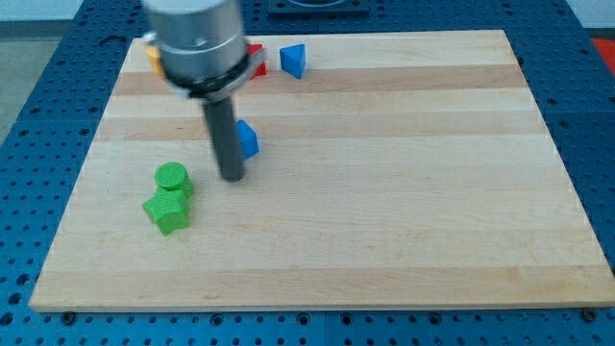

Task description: Push blue cube to the right of blue triangle

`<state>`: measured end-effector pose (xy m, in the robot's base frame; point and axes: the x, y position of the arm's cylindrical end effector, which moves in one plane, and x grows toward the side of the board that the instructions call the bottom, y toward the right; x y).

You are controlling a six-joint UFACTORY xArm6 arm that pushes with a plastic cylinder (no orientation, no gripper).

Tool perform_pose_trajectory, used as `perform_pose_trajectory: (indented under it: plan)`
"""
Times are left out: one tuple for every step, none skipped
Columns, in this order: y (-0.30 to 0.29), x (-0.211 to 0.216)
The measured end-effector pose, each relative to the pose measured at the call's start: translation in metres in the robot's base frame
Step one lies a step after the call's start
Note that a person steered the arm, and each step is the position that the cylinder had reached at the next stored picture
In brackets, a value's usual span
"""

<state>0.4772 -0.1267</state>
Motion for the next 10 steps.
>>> perform_pose_trajectory:
  plan:
    - [-0.030, 0.022]
    - [-0.024, -0.003]
    - [-0.009, -0.035]
    - [-0.001, -0.038]
    - [0.021, -0.044]
    - [0.052, -0.059]
    - [0.085, -0.079]
    - [0.117, -0.103]
    - [0.107, -0.083]
    - [0.078, -0.042]
